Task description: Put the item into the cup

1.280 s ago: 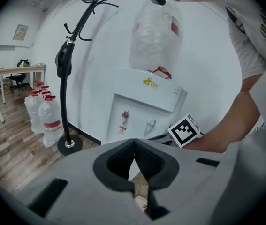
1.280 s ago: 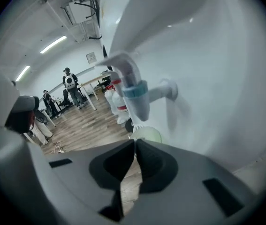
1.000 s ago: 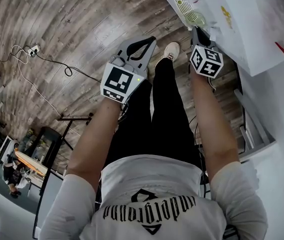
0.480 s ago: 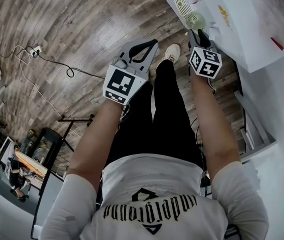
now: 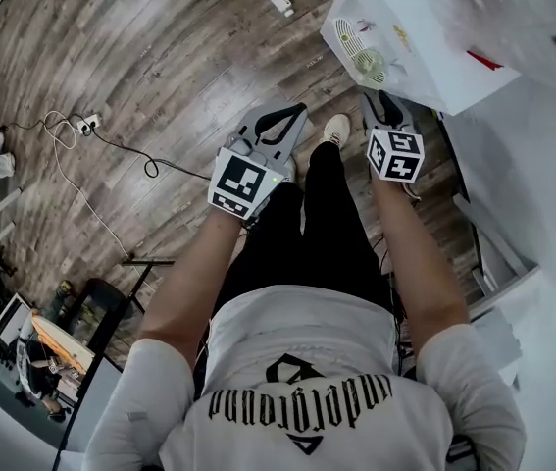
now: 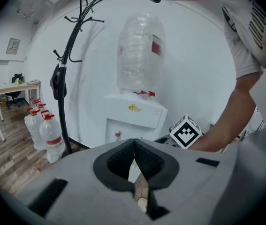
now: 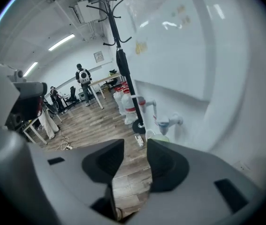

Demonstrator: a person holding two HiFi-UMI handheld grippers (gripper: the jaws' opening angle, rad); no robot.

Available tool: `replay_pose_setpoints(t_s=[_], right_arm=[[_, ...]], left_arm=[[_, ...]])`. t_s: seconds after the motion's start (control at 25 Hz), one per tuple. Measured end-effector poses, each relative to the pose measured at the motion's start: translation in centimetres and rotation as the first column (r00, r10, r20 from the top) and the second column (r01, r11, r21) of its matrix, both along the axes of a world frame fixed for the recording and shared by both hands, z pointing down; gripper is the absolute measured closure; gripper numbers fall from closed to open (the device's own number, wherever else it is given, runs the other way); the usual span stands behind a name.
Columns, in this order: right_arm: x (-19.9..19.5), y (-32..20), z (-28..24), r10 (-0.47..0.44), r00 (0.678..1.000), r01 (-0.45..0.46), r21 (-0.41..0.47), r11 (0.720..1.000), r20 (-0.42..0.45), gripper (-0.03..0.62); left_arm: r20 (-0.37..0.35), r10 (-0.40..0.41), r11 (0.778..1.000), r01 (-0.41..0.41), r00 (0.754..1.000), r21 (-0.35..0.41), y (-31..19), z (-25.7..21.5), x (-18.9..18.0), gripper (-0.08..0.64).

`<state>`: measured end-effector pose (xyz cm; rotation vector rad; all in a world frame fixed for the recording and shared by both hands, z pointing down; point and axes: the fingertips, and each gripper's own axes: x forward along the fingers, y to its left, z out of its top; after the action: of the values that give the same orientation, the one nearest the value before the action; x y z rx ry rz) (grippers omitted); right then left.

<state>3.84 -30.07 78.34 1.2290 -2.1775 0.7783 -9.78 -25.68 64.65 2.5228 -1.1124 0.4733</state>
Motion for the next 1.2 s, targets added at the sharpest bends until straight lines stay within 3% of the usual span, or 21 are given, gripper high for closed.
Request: replay_pose_setpoints(t_s=[0.28,0.48,0.8,1.2], right_arm=[[-1.7,4.2,-11.5,-0.081,0.997,0.079,0.113,0.990,0.012,0.462],[-3.1,8.2,-20.4,-0.124,0.992,0.114,0.222,0.968,0.029,0.488],[-4.9,14.2,-34.2,-0.172,0.982,0.126,0.412,0.903,0.077,0.529],[-5.2,21.1,-44.1,-0.244,0.966,0.158,0.554,0.817,0.084,0.586]], left_arm=[[-0.023,0.041,0.995,-0.038,0.999,0.089,3.2,-9.2,-0.9,0.551],[-0.010,0.040,0.985,-0.038,0.999,0.171,6.7,-15.5,-2.1,0.551],[-0.051,0.057,0.960,-0.040,0.997,0.279,11.9,-24.6,-2.8,0.552],[-0.088,0.125,0.924,-0.084,0.988,0.372,17.7,-32.1,-2.4,0.552]])
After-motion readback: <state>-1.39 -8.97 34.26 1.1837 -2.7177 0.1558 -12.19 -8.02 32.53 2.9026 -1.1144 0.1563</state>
